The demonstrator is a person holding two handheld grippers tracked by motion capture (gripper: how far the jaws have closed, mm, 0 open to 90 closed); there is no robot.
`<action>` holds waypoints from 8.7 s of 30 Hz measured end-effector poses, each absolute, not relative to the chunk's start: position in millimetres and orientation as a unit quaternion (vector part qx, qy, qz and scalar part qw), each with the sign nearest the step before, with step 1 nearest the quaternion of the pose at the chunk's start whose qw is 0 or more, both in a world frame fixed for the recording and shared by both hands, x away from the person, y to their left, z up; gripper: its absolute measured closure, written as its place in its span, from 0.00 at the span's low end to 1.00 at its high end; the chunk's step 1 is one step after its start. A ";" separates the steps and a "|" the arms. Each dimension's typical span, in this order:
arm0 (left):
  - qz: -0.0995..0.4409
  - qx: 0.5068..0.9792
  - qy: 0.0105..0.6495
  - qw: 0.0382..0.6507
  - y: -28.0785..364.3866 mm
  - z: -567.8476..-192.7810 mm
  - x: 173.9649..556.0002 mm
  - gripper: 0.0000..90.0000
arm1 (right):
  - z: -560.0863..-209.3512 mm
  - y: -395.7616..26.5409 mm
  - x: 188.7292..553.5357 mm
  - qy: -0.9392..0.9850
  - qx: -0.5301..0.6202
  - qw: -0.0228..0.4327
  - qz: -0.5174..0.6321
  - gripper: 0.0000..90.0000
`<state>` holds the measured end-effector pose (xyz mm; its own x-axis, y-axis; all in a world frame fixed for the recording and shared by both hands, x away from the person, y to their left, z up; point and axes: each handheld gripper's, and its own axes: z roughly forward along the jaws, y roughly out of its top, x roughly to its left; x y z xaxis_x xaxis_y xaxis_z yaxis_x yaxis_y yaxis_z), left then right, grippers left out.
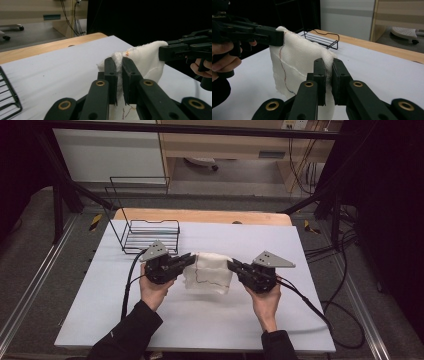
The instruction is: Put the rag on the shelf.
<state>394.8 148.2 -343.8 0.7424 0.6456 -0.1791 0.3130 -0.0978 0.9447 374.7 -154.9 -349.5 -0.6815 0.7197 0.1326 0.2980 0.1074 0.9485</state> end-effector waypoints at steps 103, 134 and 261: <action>0.322 0.568 0.387 0.651 317.4 -215.2 432.8 0.92 | -206.4 44.9 461.5 0.654 0.246 0.250 0.670 0.93; 0.341 0.570 0.382 0.643 315.1 -170.1 465.8 0.92 | -162.4 48.4 491.4 0.644 0.245 0.272 0.672 0.93; 0.306 0.654 0.413 0.555 332.1 -222.3 455.2 0.78 | -253.3 55.3 492.1 0.740 0.217 0.243 0.589 0.91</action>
